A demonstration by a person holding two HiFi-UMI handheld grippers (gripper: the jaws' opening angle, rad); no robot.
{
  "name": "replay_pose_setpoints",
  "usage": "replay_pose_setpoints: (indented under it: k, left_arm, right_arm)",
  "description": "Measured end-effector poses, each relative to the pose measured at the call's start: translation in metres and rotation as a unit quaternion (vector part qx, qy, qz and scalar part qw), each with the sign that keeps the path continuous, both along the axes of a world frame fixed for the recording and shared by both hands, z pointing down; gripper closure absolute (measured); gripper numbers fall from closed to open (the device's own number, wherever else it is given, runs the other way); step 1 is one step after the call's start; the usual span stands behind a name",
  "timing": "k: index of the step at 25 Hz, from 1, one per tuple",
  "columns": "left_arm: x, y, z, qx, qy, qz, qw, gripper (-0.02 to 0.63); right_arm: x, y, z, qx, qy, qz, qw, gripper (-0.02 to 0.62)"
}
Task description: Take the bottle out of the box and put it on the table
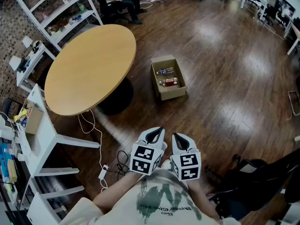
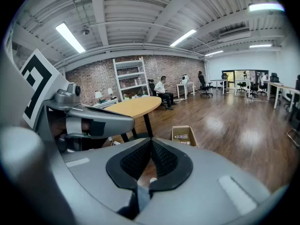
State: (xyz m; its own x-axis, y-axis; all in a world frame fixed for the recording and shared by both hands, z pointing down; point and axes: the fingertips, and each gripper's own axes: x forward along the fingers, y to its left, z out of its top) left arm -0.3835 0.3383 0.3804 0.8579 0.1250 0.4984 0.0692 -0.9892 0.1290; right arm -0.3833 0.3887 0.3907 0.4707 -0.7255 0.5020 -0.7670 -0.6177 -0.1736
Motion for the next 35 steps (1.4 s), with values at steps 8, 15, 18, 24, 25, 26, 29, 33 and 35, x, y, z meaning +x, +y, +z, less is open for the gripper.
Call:
replay_pose_setpoints:
  k: [8,15,18,24,25,26,29,33,35]
  left_arm:
    - [0.036,-0.007,0.002,-0.006,0.008,-0.006,0.9999,0.606]
    - [0.058,-0.028,0.010,-0.017,0.008,-0.020,0.9996,0.606]
    - [0.068,-0.040,0.014,-0.019,0.006,-0.025,0.9995,0.606]
    - [0.106,-0.067,0.020,-0.026,0.003,-0.028,0.9993,0.606]
    - [0.114,-0.074,0.020,-0.028,0.003,-0.028,0.9992,0.606]
    - [0.122,-0.081,0.020,-0.029,0.004,-0.029,0.9992,0.606]
    - [0.150,-0.096,0.024,-0.034,0.006,-0.024,0.9991,0.606]
    - [0.187,-0.114,0.028,-0.049,0.004,-0.016,0.9987,0.606]
    - [0.206,-0.126,0.028,-0.057,0.003,-0.010,0.9983,0.606]
  right_arm:
    - [0.033,-0.008,0.000,0.014,0.004,0.008,1.000,0.592]
    - [0.063,-0.025,0.007,0.002,0.003,0.003,1.000,0.584]
    - [0.074,-0.035,0.009,0.000,0.002,-0.002,1.000,0.580]
    - [0.106,-0.065,0.013,-0.002,-0.004,-0.009,1.000,0.564]
    - [0.113,-0.071,0.012,-0.004,-0.004,-0.009,1.000,0.561]
    - [0.121,-0.077,0.012,-0.007,-0.003,-0.009,1.000,0.561]
    - [0.148,-0.089,0.013,-0.019,0.001,-0.003,1.000,0.557]
    - [0.190,-0.106,0.013,-0.034,0.000,0.009,0.999,0.552]
    - [0.211,-0.120,0.010,-0.039,0.001,0.012,0.999,0.549]
